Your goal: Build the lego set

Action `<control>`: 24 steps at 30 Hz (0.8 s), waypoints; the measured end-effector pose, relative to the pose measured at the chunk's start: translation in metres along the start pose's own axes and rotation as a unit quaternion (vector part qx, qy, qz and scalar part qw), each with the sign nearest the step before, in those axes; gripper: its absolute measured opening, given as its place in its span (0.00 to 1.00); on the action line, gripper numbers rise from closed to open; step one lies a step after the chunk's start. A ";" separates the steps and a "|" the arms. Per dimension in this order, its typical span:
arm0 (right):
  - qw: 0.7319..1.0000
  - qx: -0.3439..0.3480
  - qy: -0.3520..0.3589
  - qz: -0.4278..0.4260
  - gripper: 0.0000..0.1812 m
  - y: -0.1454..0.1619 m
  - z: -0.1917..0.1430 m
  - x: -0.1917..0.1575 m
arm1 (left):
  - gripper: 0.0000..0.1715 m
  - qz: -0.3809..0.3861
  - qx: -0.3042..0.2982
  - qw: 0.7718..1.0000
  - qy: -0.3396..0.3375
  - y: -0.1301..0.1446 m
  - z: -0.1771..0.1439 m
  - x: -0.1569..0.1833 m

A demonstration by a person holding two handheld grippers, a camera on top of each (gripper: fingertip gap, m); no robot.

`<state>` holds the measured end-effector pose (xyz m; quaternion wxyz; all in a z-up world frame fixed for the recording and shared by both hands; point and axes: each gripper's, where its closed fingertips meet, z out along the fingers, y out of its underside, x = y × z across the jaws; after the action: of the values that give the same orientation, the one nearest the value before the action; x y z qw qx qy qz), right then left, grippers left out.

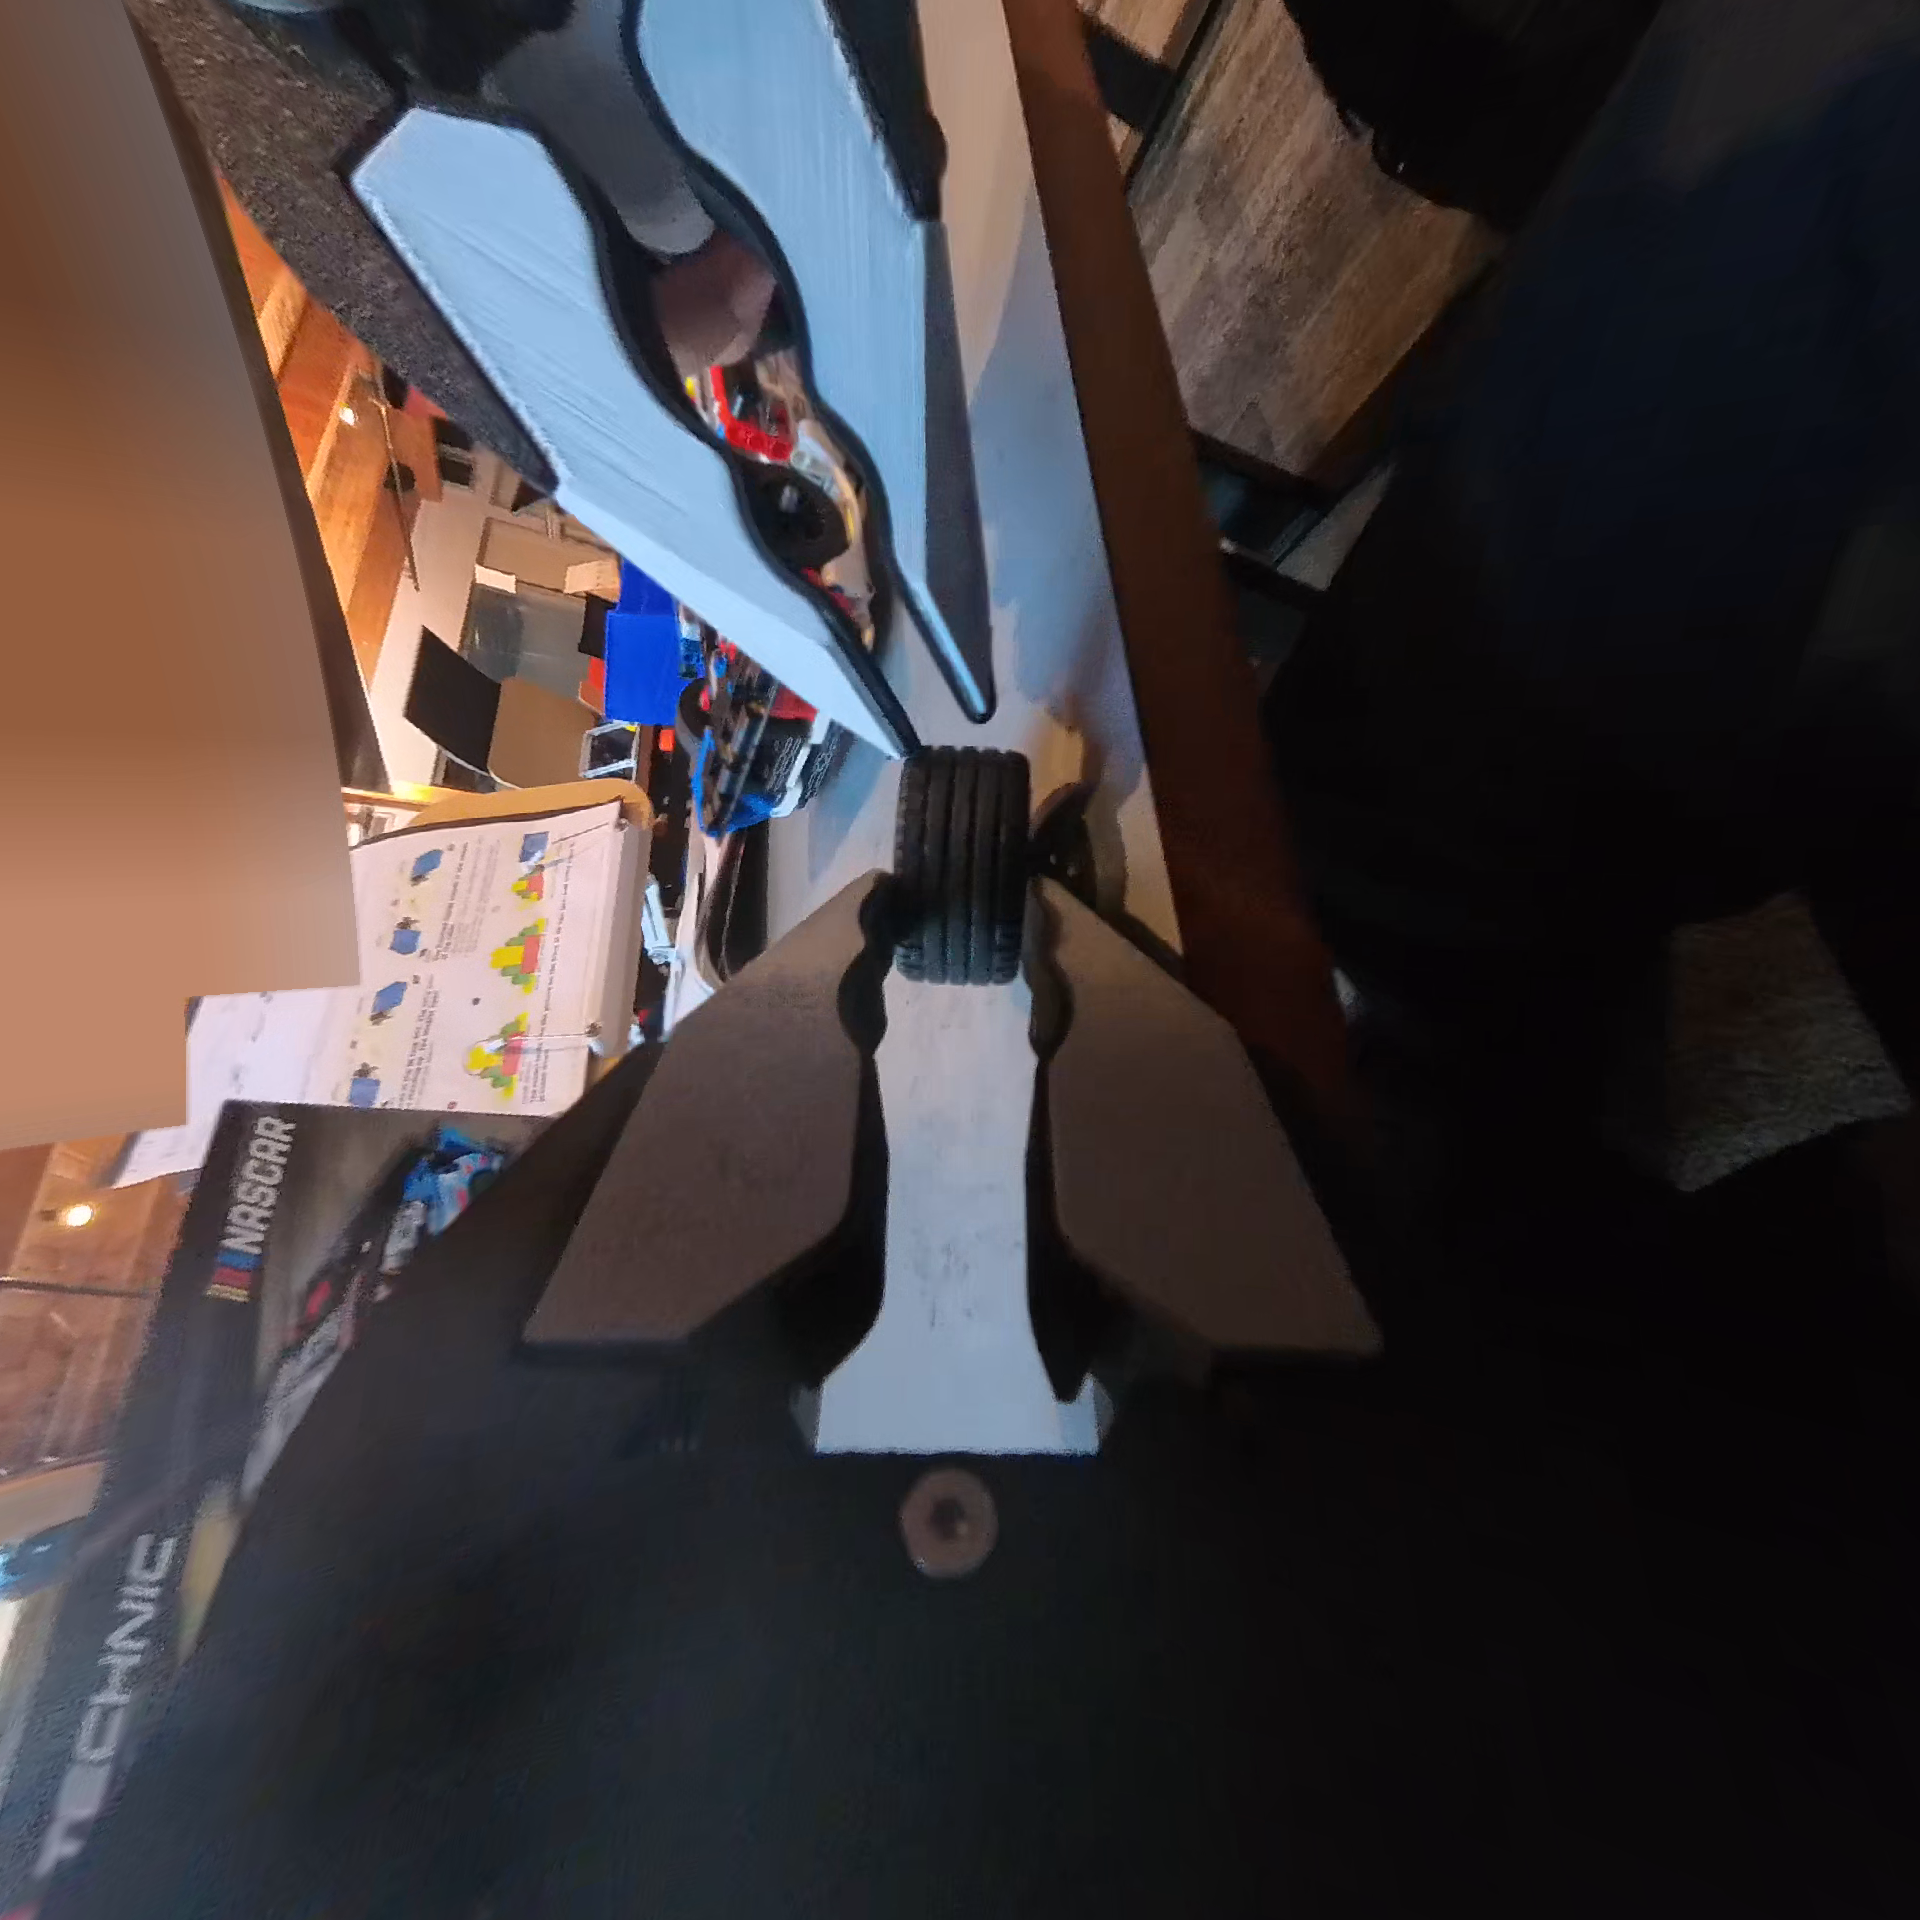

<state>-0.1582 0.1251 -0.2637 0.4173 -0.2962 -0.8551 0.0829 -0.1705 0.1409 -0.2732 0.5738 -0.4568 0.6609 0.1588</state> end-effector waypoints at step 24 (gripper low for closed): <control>0.996 -0.009 -0.062 0.066 0.07 0.009 0.017 -0.008 | 0.25 -0.214 -0.023 0.970 0.114 0.013 -0.018 0.000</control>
<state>-0.1632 0.1296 -0.2835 0.3548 -0.3499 -0.8586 0.1205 -0.1920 0.1343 -0.2719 0.5044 -0.6156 0.6055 -0.0057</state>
